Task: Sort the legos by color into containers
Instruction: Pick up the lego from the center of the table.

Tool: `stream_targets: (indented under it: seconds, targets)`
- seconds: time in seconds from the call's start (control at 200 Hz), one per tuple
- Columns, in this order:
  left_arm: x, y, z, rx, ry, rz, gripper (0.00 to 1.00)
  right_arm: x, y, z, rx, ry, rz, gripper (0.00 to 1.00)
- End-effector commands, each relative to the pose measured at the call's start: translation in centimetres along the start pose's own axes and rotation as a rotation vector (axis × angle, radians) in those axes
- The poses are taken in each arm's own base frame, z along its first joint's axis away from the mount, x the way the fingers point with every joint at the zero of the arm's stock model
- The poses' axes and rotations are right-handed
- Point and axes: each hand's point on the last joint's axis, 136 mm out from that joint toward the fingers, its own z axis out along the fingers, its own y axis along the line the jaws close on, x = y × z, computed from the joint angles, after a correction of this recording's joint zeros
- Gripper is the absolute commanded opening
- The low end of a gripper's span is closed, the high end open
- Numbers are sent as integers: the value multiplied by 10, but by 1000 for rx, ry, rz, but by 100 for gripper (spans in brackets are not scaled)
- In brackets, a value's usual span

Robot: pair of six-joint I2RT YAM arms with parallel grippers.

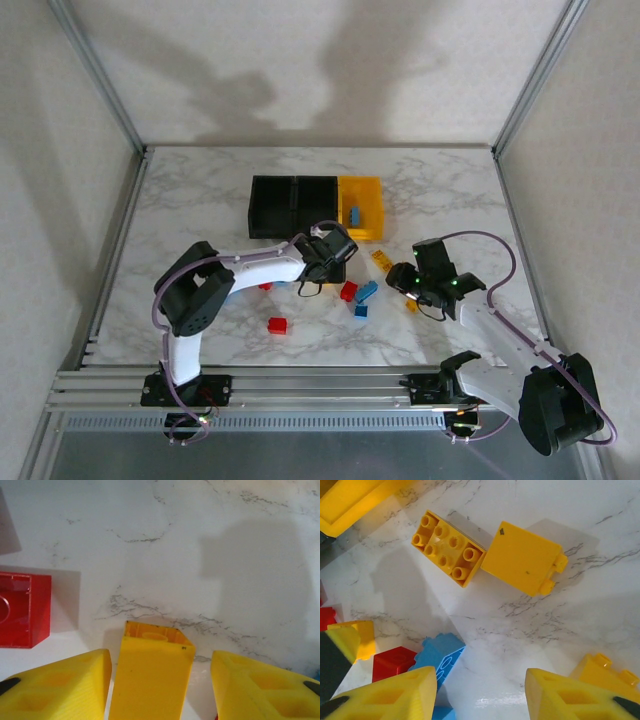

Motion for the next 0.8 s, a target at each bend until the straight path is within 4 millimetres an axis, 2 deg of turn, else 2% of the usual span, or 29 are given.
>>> stream_targets:
  seconds: [0.0,0.165,0.245,0.295,0.375,0.531,0.676,0.796]
  targets:
    - [3,7,4,-63,5,47,48,2,-1,2,-7,4,19,49]
    - [6,8,6,-70,16,57,29,3,-2,4,-8,14,20,49]
    - [0,9,-1,-79,0,65,20,1,0,4,-9,10,19,49]
    - [-7,10,-9,-80,-17,68,18,-1,3,2,-18,5,15,49]
    - [-25,14,-23,-81,-53,58,14,-5,12,-1,-51,-2,3,49]
    - [-71,31,-47,-84,-128,12,13,-12,41,-14,-177,-25,-52,49]
    - [-111,43,-55,-91,-177,-27,14,-13,73,-27,-282,-36,-133,50]
    - [-140,50,-51,-102,-199,-53,14,-10,101,-33,-346,-41,-204,52]
